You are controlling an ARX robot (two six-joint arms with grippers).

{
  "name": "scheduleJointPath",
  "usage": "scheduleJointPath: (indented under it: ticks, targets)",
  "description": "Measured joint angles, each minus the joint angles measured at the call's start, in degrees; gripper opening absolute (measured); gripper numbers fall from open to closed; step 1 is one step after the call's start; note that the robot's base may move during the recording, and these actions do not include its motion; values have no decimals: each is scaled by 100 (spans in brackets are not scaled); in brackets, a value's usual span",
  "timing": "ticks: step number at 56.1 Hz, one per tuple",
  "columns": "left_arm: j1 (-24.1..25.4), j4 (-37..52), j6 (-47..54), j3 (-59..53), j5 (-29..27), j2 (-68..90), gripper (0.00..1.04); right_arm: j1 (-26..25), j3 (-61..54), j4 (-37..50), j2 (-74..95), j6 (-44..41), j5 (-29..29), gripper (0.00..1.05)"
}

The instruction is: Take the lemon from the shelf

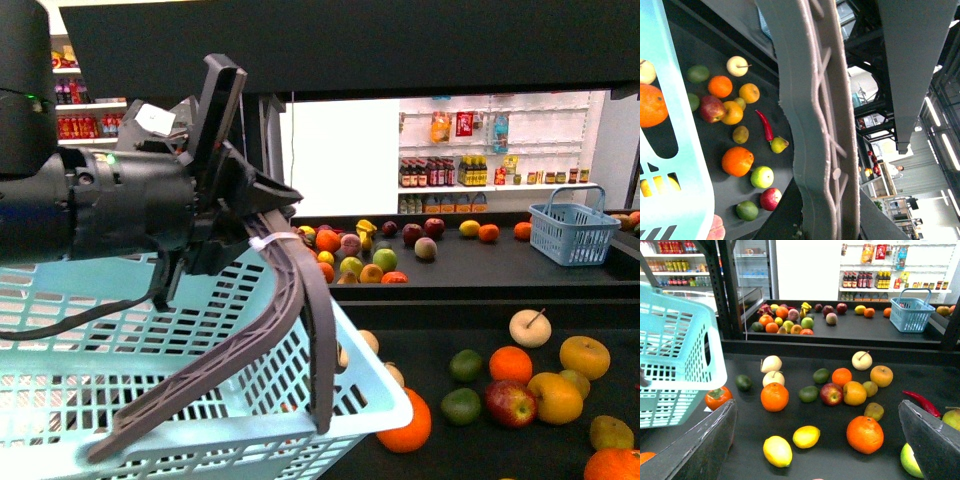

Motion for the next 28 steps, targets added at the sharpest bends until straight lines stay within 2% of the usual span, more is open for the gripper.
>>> scheduleJointPath:
  ticks: [17,28]
  targets:
    - [-505,144,-120,387,-122,398,10,0,0,0,0,0,0,97]
    - [-586,199,-160,487,-188,463,10,7,2,-11,9,0,39,97]
